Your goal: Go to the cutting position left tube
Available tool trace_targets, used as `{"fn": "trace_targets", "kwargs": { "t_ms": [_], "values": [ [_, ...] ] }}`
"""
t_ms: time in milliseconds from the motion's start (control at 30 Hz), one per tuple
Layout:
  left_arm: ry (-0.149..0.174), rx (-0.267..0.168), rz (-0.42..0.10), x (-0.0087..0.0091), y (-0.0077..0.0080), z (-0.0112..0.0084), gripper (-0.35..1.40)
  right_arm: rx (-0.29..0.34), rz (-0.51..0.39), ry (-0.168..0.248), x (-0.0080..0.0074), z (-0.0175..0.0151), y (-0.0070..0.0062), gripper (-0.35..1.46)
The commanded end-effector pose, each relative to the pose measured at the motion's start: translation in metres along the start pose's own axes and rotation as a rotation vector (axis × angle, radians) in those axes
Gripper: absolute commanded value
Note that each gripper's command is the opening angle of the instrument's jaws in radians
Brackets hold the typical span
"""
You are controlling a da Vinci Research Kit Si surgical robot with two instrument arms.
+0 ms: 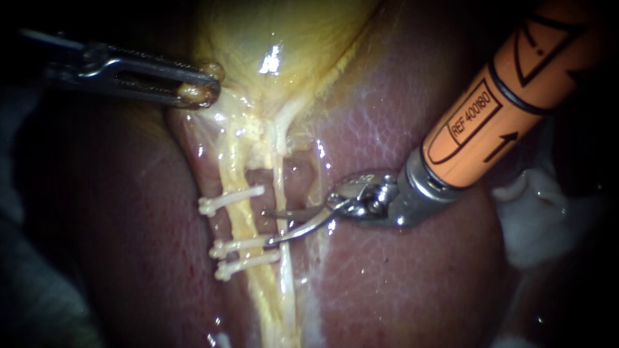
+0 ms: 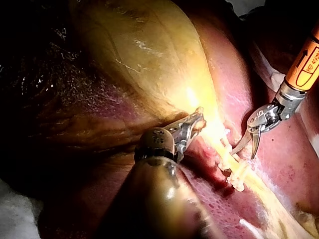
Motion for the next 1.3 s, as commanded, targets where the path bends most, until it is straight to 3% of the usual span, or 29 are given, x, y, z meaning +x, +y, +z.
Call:
{"fn": "trace_targets", "kwargs": {
  "t_ms": [33, 367, 733, 1133, 1300],
  "values": [
    [0.000, 0.000, 0.000, 0.0000, 0.0000, 0.0000, -0.35, 0.008, 0.000, -0.001, 0.0001, 0.0002, 0.0000, 1.41],
    [0.000, 0.000, 0.000, 0.0000, 0.0000, 0.0000, -0.35, 0.086, -0.027, -0.001, 0.0008, 0.0021, -0.0008, 1.41],
    [0.000, 0.000, 0.000, 0.0000, 0.0000, 0.0000, -0.35, 0.143, -0.065, 0.055, 0.0023, 0.0053, -0.0016, 1.41],
    [0.000, 0.001, 0.000, 0.0000, 0.0001, 0.0001, -0.35, 0.156, -0.114, 0.087, 0.0037, 0.0085, -0.0024, 1.37],
    [0.000, 0.001, 0.000, 0.0001, 0.0001, 0.0001, -0.35, 0.138, -0.195, 0.103, 0.0041, 0.0088, -0.0024, 1.34]
  ]
}}
